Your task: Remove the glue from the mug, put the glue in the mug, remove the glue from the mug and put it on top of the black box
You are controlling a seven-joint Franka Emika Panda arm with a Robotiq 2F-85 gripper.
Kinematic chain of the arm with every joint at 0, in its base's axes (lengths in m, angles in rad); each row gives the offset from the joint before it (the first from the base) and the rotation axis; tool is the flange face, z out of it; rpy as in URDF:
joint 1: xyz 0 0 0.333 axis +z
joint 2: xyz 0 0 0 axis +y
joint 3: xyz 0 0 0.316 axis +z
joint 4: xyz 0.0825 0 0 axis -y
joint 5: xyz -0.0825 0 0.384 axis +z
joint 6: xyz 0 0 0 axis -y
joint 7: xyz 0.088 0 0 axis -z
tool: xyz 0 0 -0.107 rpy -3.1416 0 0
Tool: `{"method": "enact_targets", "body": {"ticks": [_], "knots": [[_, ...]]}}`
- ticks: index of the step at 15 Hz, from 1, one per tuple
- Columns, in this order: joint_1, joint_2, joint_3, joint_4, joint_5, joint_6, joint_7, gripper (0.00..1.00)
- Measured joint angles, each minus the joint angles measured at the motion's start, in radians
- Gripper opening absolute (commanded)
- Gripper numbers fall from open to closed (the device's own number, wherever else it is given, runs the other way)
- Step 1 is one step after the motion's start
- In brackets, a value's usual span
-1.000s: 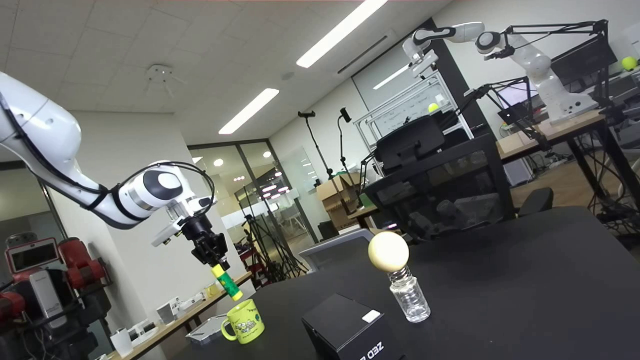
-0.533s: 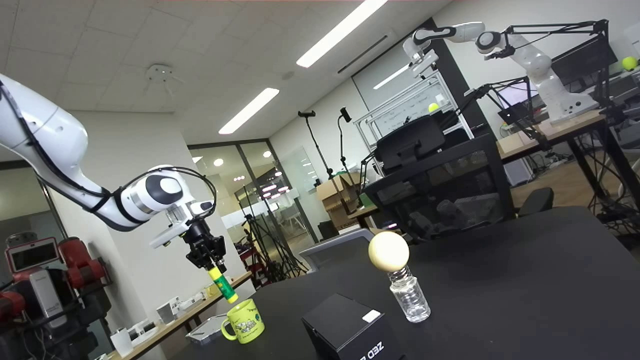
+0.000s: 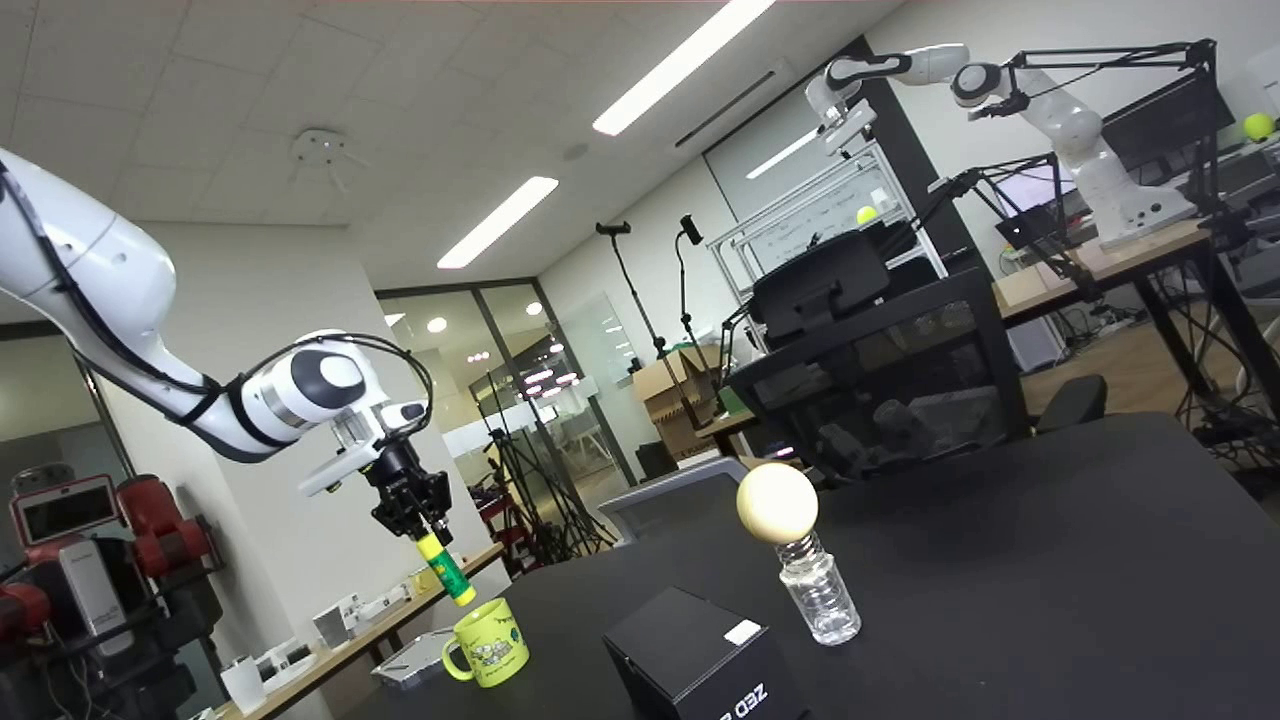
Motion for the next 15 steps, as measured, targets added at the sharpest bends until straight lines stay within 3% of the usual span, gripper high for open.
{"method": "enact_targets", "body": {"ticks": [15], "knots": [[0.031,0.168,0.006,0.118,-0.019,0.043,-0.019,0.08]]}}
